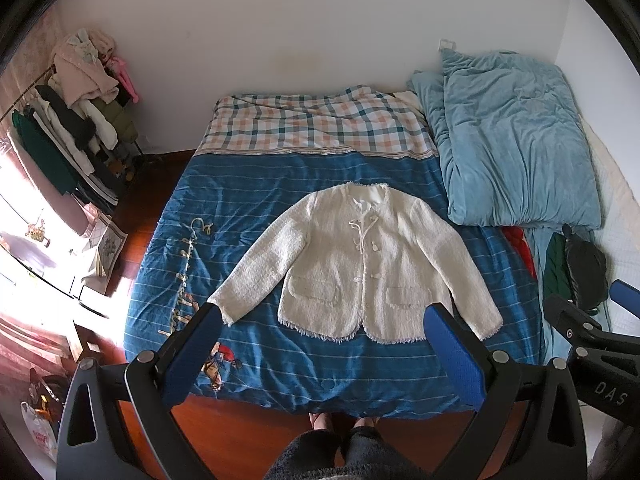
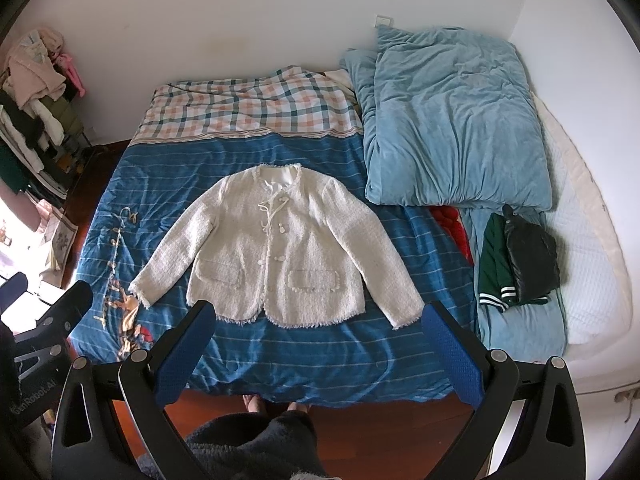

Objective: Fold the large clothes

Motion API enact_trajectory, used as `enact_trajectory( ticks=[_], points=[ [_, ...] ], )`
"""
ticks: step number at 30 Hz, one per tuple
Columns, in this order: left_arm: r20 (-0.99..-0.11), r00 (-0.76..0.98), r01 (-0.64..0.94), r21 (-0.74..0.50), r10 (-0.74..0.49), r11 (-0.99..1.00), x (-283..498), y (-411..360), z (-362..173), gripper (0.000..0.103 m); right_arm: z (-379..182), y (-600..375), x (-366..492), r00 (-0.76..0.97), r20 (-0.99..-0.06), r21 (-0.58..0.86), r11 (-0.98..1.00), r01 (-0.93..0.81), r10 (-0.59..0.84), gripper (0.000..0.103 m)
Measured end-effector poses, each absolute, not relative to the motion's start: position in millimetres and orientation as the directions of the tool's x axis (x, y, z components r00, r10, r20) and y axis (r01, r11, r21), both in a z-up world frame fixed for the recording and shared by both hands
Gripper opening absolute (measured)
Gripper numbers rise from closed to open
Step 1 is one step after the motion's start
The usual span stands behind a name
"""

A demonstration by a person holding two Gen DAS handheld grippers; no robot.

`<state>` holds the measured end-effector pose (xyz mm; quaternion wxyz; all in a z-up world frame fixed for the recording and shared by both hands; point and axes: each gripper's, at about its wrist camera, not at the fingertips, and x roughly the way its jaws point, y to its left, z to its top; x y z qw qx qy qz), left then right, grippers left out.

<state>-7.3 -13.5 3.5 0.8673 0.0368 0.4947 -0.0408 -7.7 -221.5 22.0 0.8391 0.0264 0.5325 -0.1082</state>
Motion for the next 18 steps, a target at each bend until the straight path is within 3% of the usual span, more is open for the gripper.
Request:
enact_trajectory(
  ticks=[18],
  points=[
    [-0.861, 0.507, 0.107, 0.023, -0.034, 0.994, -5.6, -13.9, 4.0, 0.103, 25.6, -216.4, -11.9, 0.413, -0.898, -0.067, 0.975, 0.213, -0.151, 0.103]
  ],
)
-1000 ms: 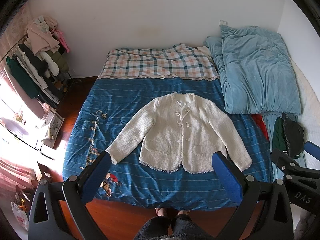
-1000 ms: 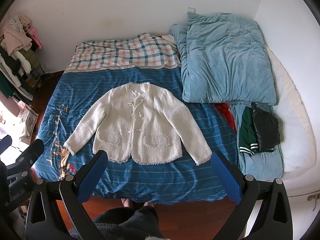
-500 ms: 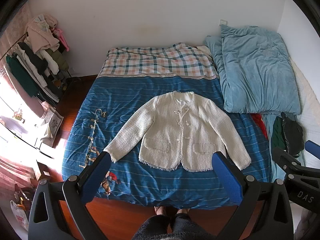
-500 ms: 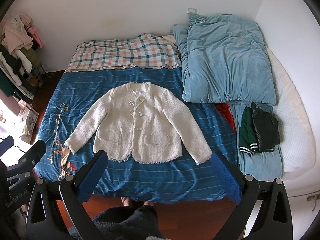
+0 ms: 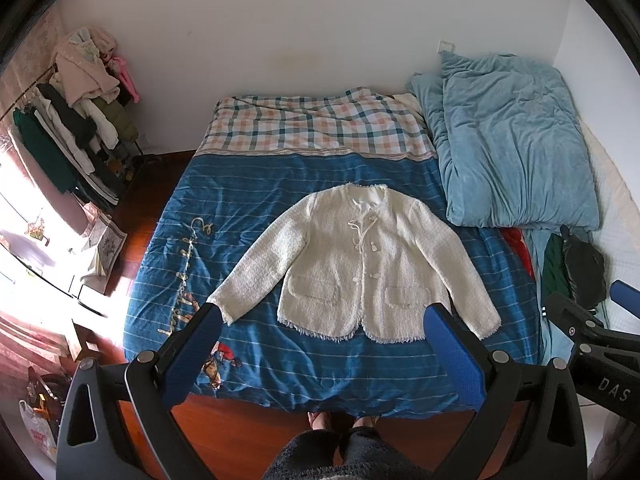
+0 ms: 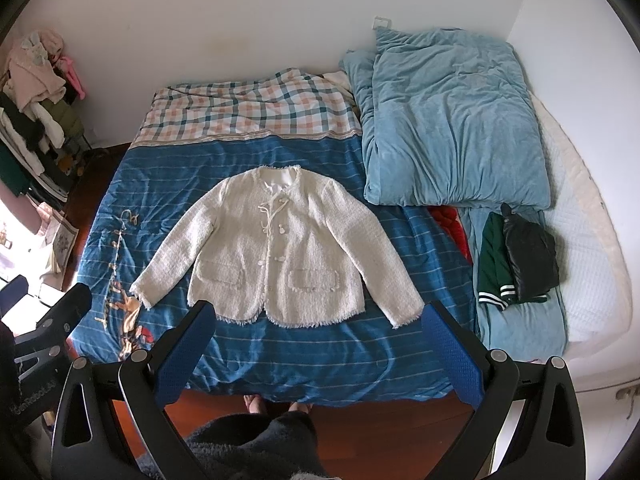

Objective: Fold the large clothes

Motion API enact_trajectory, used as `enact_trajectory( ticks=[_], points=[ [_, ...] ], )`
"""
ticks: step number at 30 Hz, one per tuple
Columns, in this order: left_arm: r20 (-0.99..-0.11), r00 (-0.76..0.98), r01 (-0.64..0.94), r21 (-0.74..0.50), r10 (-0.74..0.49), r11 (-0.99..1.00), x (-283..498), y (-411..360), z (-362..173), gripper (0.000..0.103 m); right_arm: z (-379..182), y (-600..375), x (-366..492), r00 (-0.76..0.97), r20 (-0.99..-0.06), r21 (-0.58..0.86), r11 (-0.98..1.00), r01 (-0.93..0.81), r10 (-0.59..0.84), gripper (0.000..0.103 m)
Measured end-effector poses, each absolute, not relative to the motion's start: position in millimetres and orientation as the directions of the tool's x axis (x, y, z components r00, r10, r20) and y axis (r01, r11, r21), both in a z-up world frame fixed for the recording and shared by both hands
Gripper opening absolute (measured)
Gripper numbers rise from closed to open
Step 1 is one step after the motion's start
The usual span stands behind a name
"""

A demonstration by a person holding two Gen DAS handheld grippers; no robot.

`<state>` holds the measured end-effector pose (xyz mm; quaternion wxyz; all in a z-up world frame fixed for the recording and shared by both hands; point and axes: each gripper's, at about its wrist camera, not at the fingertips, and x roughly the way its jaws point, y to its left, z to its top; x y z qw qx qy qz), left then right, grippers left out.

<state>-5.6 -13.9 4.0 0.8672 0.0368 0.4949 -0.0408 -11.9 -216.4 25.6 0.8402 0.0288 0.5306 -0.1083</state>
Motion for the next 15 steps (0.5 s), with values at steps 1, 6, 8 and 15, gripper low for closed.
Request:
enact_trajectory(
  ticks=[1, 6, 8, 15],
  points=[
    [-0.861, 0.508, 0.106, 0.025, -0.032, 0.994, -5.7, -14.4, 4.0, 0.103, 25.8, -217.1, -12.1, 0.413, -0.898, -0.066, 0.975, 0.214, -0.151, 0.103],
    [-0.860, 0.509, 0.109, 0.022, -0.037, 0.994, -7.3, -14.0, 3.1, 0.103, 25.7, -217.7, -13.7, 0.414, -0.897, -0.067, 0.974, 0.214, -0.153, 0.103],
    [-0.860, 0.510, 0.108, 0.022, -0.036, 0.994, -7.6, -14.8, 3.2, 0.103, 26.1, -218.4, -13.9, 0.413, -0.898, -0.064, 0.975, 0.214, -0.150, 0.103],
    [-0.859, 0.511, 0.109, 0.018, -0.040, 0.994, -8.2, -15.7, 7.6, 0.103, 24.6, -220.9, -13.4, 0.416, -0.897, -0.064, 0.975, 0.213, -0.149, 0.103]
  ],
)
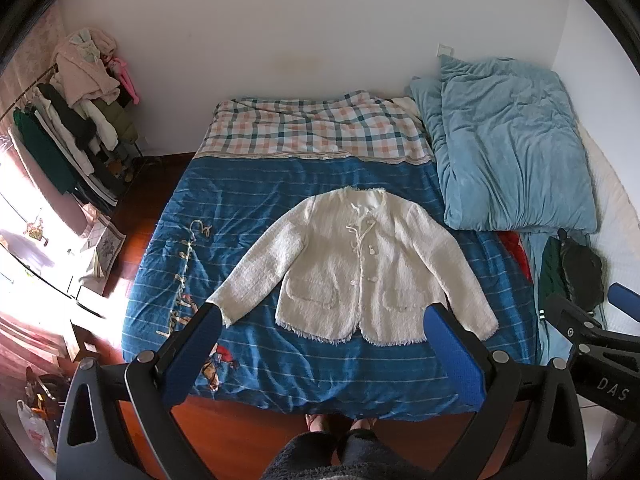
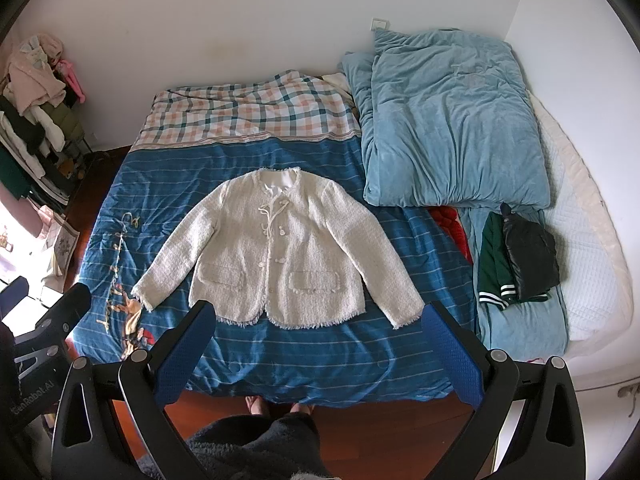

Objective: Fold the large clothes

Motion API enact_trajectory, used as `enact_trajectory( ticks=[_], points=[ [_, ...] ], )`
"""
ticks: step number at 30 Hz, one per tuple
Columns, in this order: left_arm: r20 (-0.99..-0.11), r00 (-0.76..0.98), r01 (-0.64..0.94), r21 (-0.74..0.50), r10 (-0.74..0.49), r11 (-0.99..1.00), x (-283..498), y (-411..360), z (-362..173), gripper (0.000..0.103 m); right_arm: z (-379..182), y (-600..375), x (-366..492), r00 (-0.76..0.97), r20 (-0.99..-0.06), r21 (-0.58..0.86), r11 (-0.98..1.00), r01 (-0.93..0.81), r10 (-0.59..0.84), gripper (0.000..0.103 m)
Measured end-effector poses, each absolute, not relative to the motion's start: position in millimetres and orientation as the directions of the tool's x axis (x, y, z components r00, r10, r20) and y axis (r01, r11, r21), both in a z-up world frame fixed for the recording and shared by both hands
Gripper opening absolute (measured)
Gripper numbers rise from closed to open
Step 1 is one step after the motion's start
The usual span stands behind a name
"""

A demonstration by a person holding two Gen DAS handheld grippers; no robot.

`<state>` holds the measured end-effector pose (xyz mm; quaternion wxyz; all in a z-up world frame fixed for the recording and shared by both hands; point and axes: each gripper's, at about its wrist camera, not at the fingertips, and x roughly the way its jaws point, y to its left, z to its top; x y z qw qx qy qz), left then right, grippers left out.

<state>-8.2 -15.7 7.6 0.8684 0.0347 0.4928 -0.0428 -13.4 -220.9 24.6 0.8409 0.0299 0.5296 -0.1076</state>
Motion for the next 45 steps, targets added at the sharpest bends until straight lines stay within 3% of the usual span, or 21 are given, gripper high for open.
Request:
enact_trajectory(
  ticks=[20, 25, 30, 34, 41, 45],
  points=[
    [-0.846, 0.532, 0.093, 0.011, -0.040, 0.996, 11, -17, 16, 0.103, 33, -219, -14, 0.414, -0.898, -0.051, 0.970, 0.236, -0.148, 0.103],
    [-0.807, 0.591, 0.090, 0.073, 0.006, 0.993, 49, -18, -15, 0.103, 22, -235, 4, 0.417, -0.900, 0.028, 0.940, 0.341, -0.124, 0.103],
    [-0.797, 0.597, 0.077, 0.171, 0.092, 0.982, 93, -31, -79, 0.103, -56, -305, 15, 0.365, -0.921, 0.091, 0.838, 0.539, -0.134, 0.099],
    [-0.826, 0.544, 0.056, 0.207, 0.144, 0.977, 126, -45, -140, 0.103, -154, -376, 14, 0.286, -0.958, 0.204, 0.689, 0.695, -0.006, 0.064],
    [-0.883, 0.403, -0.022, 0.253, 0.240, 0.967, 185, -78, -259, 0.103, -380, -477, -11, 0.372, -0.885, 0.438, 0.230, 0.869, 0.280, 0.066],
    [-0.913, 0.292, -0.044, 0.284, 0.284, 0.958, 209, -85, -335, 0.103, -512, -504, -19, 0.471, -0.815, 0.488, -0.037, 0.872, 0.337, 0.067]
  ],
)
